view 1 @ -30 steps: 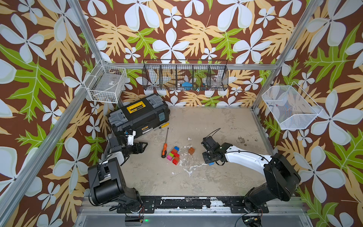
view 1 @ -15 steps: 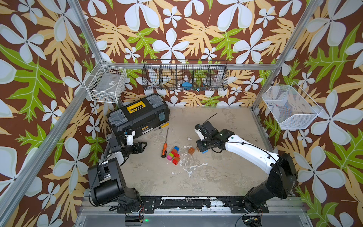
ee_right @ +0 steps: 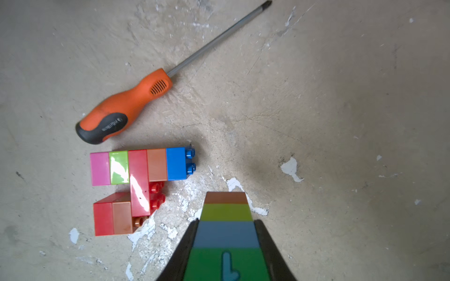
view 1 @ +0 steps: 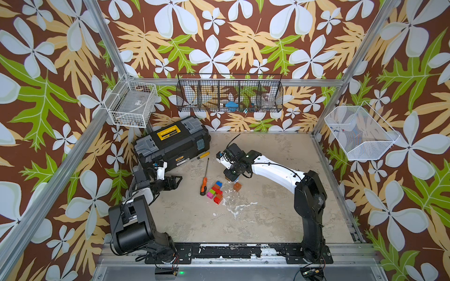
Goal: Assemble the letter h with lego
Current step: Assemble the lego brick with the lego brick.
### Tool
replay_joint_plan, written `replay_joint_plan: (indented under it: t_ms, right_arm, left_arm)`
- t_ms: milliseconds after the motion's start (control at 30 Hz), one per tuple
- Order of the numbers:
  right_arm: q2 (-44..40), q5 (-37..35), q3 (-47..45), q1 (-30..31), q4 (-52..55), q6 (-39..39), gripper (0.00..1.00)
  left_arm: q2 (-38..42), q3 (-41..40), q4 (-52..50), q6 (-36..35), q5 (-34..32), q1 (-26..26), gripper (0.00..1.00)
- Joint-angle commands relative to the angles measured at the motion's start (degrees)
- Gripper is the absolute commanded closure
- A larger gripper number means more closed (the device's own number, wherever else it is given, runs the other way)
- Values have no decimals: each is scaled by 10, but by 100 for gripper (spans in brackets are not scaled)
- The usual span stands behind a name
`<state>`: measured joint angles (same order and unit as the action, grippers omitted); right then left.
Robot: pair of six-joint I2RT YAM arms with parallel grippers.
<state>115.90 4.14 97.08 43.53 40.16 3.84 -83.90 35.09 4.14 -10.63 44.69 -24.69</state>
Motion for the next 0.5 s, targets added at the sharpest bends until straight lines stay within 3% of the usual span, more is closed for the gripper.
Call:
replay_joint_plan:
  t_ms: [0,467]
  right_arm:
    - [9,2,-1,2,4,43,100]
    - [4,18,-62,-6,-72,22,100]
  left_arm:
    - [1,3,-4,-1,7,-2,15]
    - [-3,4,-4,0,8,-3,15]
